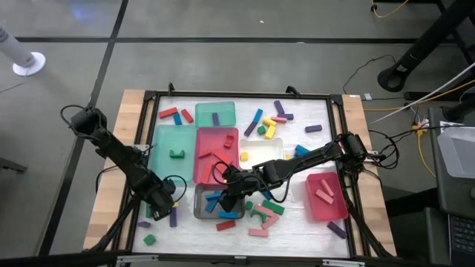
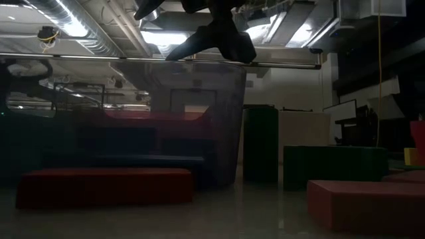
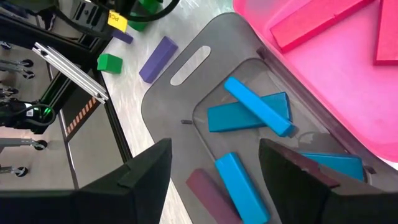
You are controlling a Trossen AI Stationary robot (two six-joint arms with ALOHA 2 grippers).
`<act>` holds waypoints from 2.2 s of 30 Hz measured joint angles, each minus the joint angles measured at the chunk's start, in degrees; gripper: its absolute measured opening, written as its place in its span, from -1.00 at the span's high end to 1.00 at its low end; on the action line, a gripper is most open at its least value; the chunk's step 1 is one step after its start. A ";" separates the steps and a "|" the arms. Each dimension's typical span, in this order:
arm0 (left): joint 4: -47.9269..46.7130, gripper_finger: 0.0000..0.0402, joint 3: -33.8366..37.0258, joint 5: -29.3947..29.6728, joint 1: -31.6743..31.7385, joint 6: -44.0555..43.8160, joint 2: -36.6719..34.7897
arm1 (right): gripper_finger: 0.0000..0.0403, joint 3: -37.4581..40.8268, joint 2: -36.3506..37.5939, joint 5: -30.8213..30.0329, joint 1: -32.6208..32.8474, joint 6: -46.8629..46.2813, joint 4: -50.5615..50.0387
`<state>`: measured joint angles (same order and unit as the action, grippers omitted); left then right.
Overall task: Sort blocks
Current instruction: Put the green block into the bottom green bin
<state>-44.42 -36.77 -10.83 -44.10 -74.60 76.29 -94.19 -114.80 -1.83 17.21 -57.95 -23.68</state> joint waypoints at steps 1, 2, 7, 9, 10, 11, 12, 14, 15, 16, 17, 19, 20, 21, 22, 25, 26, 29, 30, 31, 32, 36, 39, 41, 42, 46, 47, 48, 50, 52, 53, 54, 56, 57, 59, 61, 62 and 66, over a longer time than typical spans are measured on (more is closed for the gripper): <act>-0.28 0.35 0.00 -0.41 0.00 -0.86 -0.02 | -0.20 0.00 0.00 0.00 0.00 0.00 0.01; -0.36 0.35 0.00 -0.99 0.00 -1.70 -0.02 | -0.20 0.00 0.00 0.00 0.00 0.00 0.02; -1.16 0.35 -0.41 -2.53 0.29 -1.36 -0.53 | -0.20 0.00 0.00 0.00 0.00 0.00 0.00; -2.74 0.35 -1.35 -2.55 0.98 0.12 -0.88 | -0.20 0.00 0.00 0.00 0.00 0.00 0.01; -3.49 0.35 -1.86 -2.49 1.46 0.78 -0.99 | -0.20 0.00 0.00 0.00 0.00 0.01 0.01; -4.49 0.35 -2.38 -2.41 2.06 1.62 -1.07 | -0.20 0.00 0.00 0.00 0.00 0.00 0.02; -5.49 0.35 -2.89 -2.27 2.54 1.85 -1.12 | -0.20 0.00 0.00 0.00 0.00 0.00 0.02; -7.83 0.35 -4.14 -2.55 3.56 1.67 -1.28 | -0.20 0.00 0.00 -0.01 0.00 0.01 0.02; -8.78 0.35 -4.69 -3.61 3.97 1.09 -1.35 | -0.20 0.00 0.00 -0.02 0.00 0.00 0.00; -9.97 0.35 -5.28 -5.59 4.39 0.09 -1.41 | -0.20 0.00 0.00 0.00 0.00 0.00 0.02; -10.72 0.35 -5.59 -8.37 4.76 -1.05 -1.45 | -0.20 0.00 0.00 -0.01 0.00 0.00 0.00; -11.15 0.35 -5.94 -14.42 5.12 -4.37 -1.71 | -0.20 0.00 0.00 0.06 0.00 0.00 0.02; -10.89 0.35 -6.03 -17.23 5.03 -6.17 -1.78 | -0.20 0.00 0.00 0.35 0.00 0.00 0.02; -10.74 0.35 -6.03 -19.43 4.82 -7.61 -1.84 | -0.20 0.00 0.00 0.47 0.00 0.00 0.02; -10.78 0.35 -6.03 -20.69 4.56 -8.25 -1.86 | -0.20 0.00 0.00 0.48 0.00 0.00 0.01; -10.68 0.35 -5.96 -21.40 3.74 -10.40 -1.87 | -0.20 0.00 0.00 0.50 0.00 0.00 0.00; -10.70 0.35 -5.91 -21.33 3.48 -11.55 -1.88 | -0.20 0.00 0.00 0.50 0.00 0.00 0.02; -10.59 0.35 -5.88 -20.03 2.50 -16.04 -1.88 | -0.20 0.00 0.00 0.50 0.00 0.00 0.02; -10.61 0.35 -5.88 -19.30 2.16 -18.03 -1.88 | -0.20 0.00 0.00 0.52 0.00 0.00 0.02; -10.57 0.35 -5.88 -18.70 1.80 -19.99 -1.88 | -0.20 0.00 0.00 0.50 0.00 0.00 0.02; -10.42 0.35 -5.88 -18.40 1.51 -22.25 -1.88 | -0.20 0.00 0.00 0.50 0.00 0.00 0.01; -10.31 0.35 -5.87 -17.26 -0.44 -31.08 -1.88 | -0.20 0.00 0.00 -1.35 0.00 0.02 0.00; -9.55 0.35 -5.86 -17.07 -2.48 -39.11 -1.88 | -0.20 0.00 0.00 -2.84 0.00 0.83 -0.02; -8.28 0.35 -5.86 -16.87 -3.79 -44.57 -1.88 | -0.20 0.00 0.00 -3.70 0.00 3.07 -0.07; -7.63 0.35 -5.86 -16.45 -4.48 -47.21 -1.88 | -0.20 0.00 0.02 -4.07 0.00 4.35 -0.10; -5.83 0.35 -5.86 -12.61 -7.13 -57.99 -1.88 | -0.20 0.00 0.02 -5.30 0.00 8.68 -0.42; -5.56 0.35 -5.86 -11.49 -7.67 -60.11 -1.88 | -0.20 -0.01 0.02 -5.66 0.00 9.26 -0.42; -5.54 0.35 -5.86 -10.45 -8.15 -62.02 -1.88 | -0.20 -0.02 0.02 -5.88 0.00 10.06 -0.42; -5.86 0.35 -5.84 -9.48 -8.98 -65.21 -1.86 | -0.20 -0.01 0.02 -6.24 0.00 11.18 -0.42; -6.03 0.35 -5.84 -8.87 -9.86 -67.71 -1.83 | -0.20 -0.02 0.02 -6.50 0.00 12.70 -0.43; -6.02 0.35 -5.84 -8.49 -10.20 -68.52 -1.70 | -0.20 -0.02 0.02 -6.59 0.00 13.46 -0.46; -6.05 0.35 -5.84 -8.31 -10.46 -68.61 -1.45 | -0.20 -0.02 0.02 -6.60 0.00 14.06 -0.44; -6.11 0.35 -5.81 -7.95 -10.83 -68.05 -0.50 | -0.20 -0.02 0.02 -6.58 -0.11 15.18 -0.48; -6.20 0.35 -5.81 -7.77 -11.02 -67.92 0.13 | -0.20 -0.02 0.02 -6.58 -0.35 15.56 -0.60; -6.74 0.35 -5.81 -7.56 -11.45 -67.54 1.64 | -0.20 -0.02 0.02 -6.24 -0.54 16.22 -0.96; -7.10 0.35 -5.81 -7.52 -11.84 -66.20 3.21 | -0.20 -0.02 0.02 -6.12 -0.83 16.28 -1.11; -7.53 0.35 -5.81 -7.40 -12.00 -65.74 3.95 | -0.20 -0.02 0.02 -5.98 -0.93 16.29 -1.20; -8.79 0.35 -5.81 -7.15 -12.28 -64.64 6.58 | -0.20 -0.02 0.04 -5.08 -1.27 16.31 -1.38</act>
<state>-53.21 -42.59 -17.98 -56.38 -139.24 82.88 -94.21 -114.76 -6.90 15.94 -41.65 -25.06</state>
